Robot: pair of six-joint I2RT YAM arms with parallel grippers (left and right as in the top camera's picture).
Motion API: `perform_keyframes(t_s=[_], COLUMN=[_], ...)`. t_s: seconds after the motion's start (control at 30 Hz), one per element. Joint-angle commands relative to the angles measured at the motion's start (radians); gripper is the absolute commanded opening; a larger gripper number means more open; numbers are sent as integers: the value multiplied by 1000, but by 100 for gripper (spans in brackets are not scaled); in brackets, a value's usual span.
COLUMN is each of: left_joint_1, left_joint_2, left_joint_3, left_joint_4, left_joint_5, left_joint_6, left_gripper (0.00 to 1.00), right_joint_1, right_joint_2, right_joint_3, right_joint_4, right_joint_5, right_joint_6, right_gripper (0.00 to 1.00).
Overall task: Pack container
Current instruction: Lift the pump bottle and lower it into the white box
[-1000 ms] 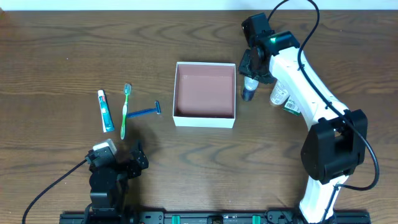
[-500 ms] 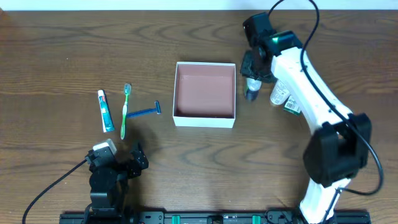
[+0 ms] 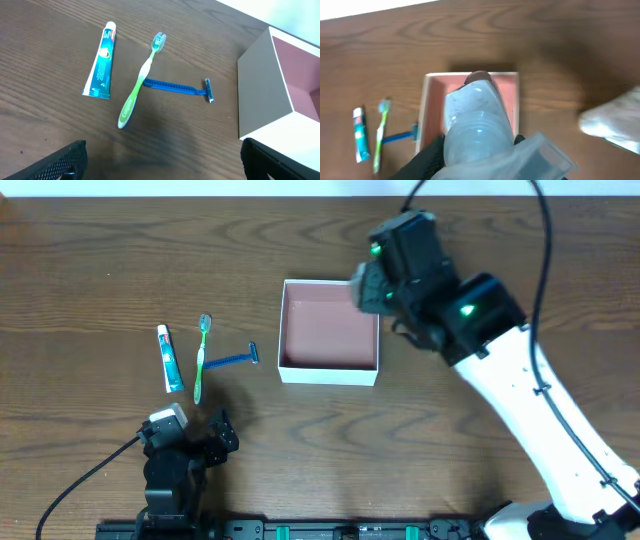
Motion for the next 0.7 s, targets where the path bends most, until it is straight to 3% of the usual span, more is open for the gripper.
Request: perform_keyframes(t_s=[0.0,0.3,0.57,0.67], left_joint_1=[-2,-2,-2,-2], left_joint_2=[-1,-1,-1,-1], left_joint_3=[-14,-14,-14,-14], left_joint_4=[0,0,0,0], left_joint_5=[-1,-1,-1,-1], left_joint_6=[18,18,18,17], left_gripper=[98,98,98,98], right_joint_1=[43,43,53,53], right_joint_2=[68,334,423,424], right_joint_3=[14,14,14,14], right_joint_4=[32,176,264,285], right_joint_5=[43,3,-52,-56], right_joint_6=[-18,-3,-3,-14], right_gripper=[24,24,27,38])
